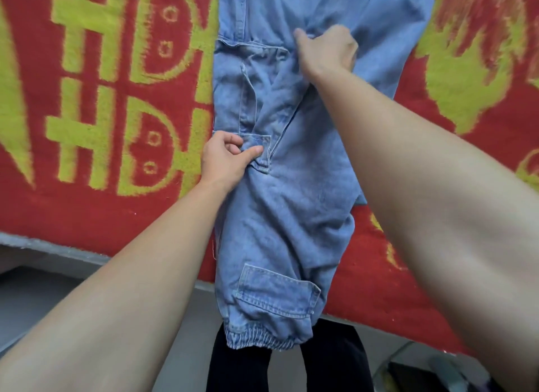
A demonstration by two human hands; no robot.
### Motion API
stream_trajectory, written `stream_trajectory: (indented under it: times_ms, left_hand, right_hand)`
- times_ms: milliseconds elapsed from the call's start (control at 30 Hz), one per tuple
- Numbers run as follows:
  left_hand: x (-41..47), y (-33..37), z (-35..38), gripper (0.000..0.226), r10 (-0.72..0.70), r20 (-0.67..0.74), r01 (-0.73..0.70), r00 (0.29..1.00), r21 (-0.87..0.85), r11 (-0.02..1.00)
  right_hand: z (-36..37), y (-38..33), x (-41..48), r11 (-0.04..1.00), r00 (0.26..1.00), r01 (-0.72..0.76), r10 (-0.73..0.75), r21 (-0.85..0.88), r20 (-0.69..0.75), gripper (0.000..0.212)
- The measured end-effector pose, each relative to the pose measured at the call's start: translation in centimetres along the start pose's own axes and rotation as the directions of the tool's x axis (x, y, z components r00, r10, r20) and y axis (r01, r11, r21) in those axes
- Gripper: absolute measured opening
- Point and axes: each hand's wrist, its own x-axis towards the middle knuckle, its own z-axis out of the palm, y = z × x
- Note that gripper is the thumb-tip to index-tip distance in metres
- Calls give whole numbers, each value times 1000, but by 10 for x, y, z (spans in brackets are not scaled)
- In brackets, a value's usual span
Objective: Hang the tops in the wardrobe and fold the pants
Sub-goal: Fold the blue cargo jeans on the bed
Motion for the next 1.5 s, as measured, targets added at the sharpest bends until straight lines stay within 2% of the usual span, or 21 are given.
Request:
stream_trajectory:
  times_ms: [167, 333, 467, 533, 633, 700, 800, 900, 967, 1033, 1100, 1233, 1333, 1400, 1500]
  left_hand:
    - [3, 0, -5, 39, -24, 42, 26, 999, -48, 998]
    - [3, 1, -8, 39, -32, 54, 35, 998, -54, 998]
    - [-2, 5, -10, 45, 20, 57, -15, 998, -77, 997]
    - [-6, 8, -13, 45, 73, 57, -71, 996, -41, 997]
    - [-9, 4, -26, 31, 168, 85, -169, 982, 6, 986]
    - [-13, 1, -38, 25, 205, 69, -208, 976, 33, 978]
    - [-20, -4, -53, 25, 169, 29, -166, 985, -91, 982]
    - [-22, -13, -54, 22, 60, -47, -68, 997, -175, 982]
    - [-17, -19, -53, 20, -11, -80, -9, 997, -244, 970]
    - [-10, -27, -53, 23, -50, -72, 24, 996, -323, 946]
    - [-4, -32, -55, 26, -62, -56, 38, 997, -352, 935]
    - [3, -29, -59, 22, -10, -120, -29, 993, -316, 948]
    - [5, -26, -65, 19, -3, -22, -4, 1000, -290, 957]
    - [9, -24, -72, 18, 6, 65, 11, 998, -265, 964]
    - [22, -10, -81, 21, 92, 115, -81, 989, -99, 992]
  right_hand:
    - [8, 8, 8, 998, 999, 35, -35, -61, 12, 41]
    - [6, 4, 4, 998, 999, 30, -29, -49, 29, 39]
    - [0, 5, -10, 988, 987, 153, -153, 6, -49, 31]
    - [-4, 1, -23, 967, 958, 254, -249, 17, -140, 29]
    - [-4, -18, -44, 907, 876, 421, -398, 30, -272, 28]
    - [1, -35, -55, 843, 812, 537, -503, 39, -295, 28]
    - [18, -57, -65, 779, 755, 627, -607, 0, -248, 28]
    - [42, -66, -64, 761, 749, 645, -647, -64, -148, 27]
    - [58, -64, -58, 774, 771, 628, -633, -79, -76, 26]
    - [71, -59, -49, 796, 806, 591, -591, -133, 46, 30]
    - [76, -55, -41, 764, 803, 594, -577, -252, 145, 38]
    - [59, -47, -27, 652, 805, 544, -583, -529, 108, 56]
    - [46, -38, -20, 592, 792, 575, -576, -565, 202, 61]
    - [43, -38, -15, 632, 801, 568, -571, -527, 178, 58]
    - [37, -38, -8, 787, 870, 438, -493, -434, -16, 55]
